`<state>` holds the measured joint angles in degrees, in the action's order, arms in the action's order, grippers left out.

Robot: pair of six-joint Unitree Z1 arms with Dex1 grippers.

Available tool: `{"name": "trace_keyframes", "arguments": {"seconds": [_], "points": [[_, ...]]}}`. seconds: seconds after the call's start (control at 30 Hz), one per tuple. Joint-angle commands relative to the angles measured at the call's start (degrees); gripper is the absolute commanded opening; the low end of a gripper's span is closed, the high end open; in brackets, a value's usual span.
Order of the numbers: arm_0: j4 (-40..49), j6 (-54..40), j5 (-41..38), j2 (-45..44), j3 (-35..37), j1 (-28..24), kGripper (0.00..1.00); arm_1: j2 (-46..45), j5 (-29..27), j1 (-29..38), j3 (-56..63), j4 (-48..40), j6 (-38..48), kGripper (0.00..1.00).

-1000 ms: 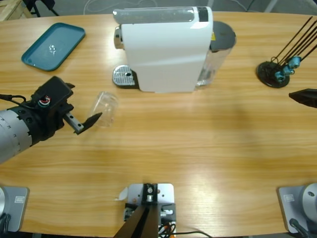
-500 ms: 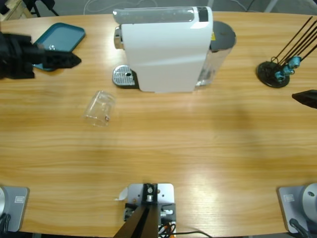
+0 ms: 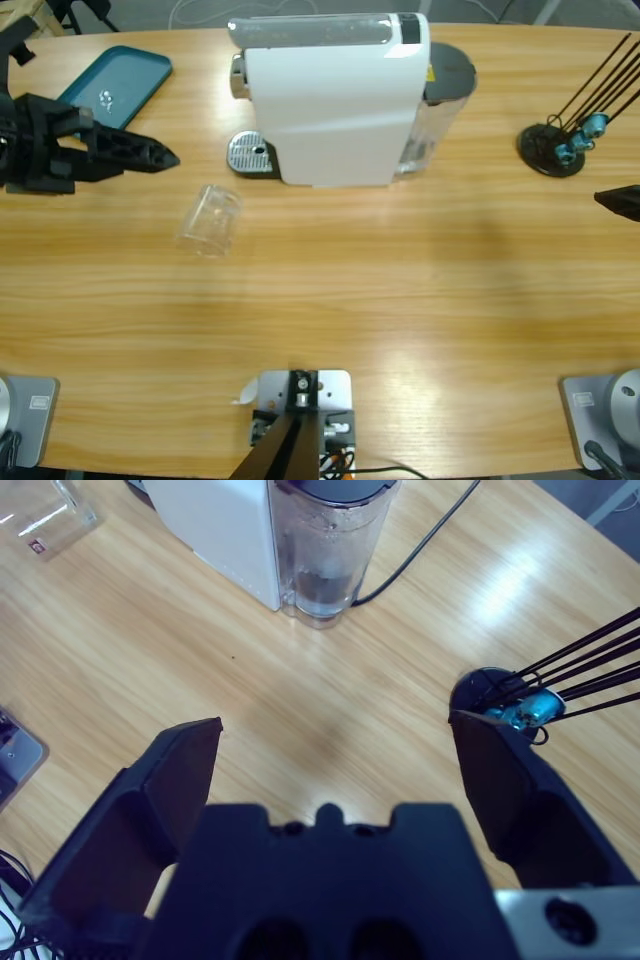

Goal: Pour coffee

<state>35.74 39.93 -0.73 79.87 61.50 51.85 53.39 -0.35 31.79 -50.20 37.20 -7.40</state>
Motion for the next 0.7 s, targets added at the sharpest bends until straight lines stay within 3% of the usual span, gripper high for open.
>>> {"name": "trace_keyframes", "arguments": {"seconds": [0.03, 0.7], "points": [[0.7, 2.7, -4.3, 7.3, -3.0, 1.1, 0.881, -2.1, -0.2, -0.9, 2.2, -0.4, 0.7, 0.989], [2.3, 5.1, -3.1, 23.2, 5.5, 3.2, 0.881, -5.0, 0.1, 0.1, 2.6, -0.6, 0.9, 0.987]]}}
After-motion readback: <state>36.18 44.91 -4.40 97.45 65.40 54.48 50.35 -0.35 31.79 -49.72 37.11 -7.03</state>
